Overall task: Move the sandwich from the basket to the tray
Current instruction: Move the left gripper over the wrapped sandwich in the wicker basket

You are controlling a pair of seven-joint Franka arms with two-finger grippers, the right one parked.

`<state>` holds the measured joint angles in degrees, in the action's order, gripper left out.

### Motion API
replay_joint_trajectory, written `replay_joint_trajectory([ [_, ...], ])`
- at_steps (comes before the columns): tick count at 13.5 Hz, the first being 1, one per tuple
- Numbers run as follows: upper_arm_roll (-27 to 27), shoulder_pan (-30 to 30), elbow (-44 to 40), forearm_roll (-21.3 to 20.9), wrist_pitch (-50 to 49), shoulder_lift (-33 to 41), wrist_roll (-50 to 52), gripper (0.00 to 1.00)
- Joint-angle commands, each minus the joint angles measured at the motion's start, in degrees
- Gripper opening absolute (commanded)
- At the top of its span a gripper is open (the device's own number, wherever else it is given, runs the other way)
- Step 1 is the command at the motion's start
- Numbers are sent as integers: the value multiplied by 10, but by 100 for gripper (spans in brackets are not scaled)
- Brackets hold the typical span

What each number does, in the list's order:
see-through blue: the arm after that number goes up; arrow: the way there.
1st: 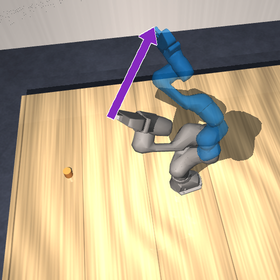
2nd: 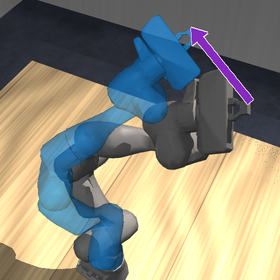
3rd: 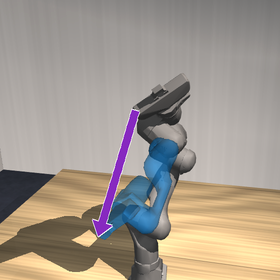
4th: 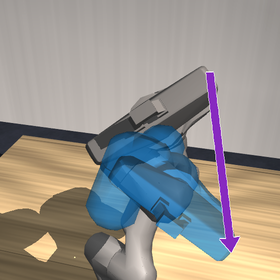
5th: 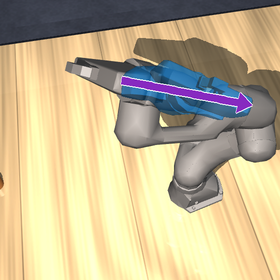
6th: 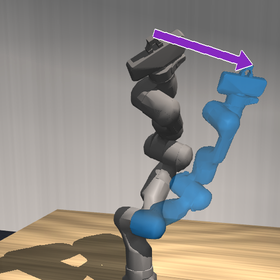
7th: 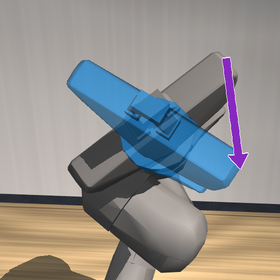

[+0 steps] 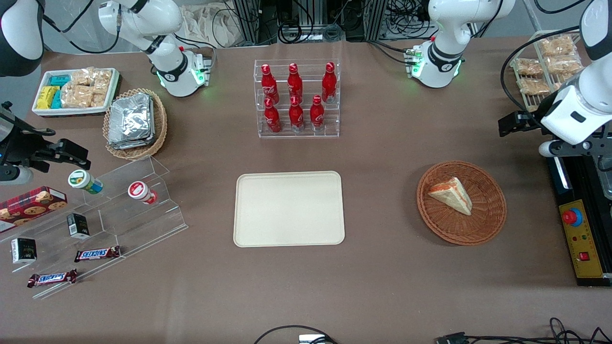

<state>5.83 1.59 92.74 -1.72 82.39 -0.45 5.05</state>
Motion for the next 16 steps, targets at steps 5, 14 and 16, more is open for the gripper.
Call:
replay_joint_trajectory([
  [5, -7, -4, 10, 7, 4, 8, -1, 100],
  [14, -9, 24, 24, 45, 17, -51, 216, 100],
  [16, -9, 25, 30, 45, 30, -69, 229, 100],
])
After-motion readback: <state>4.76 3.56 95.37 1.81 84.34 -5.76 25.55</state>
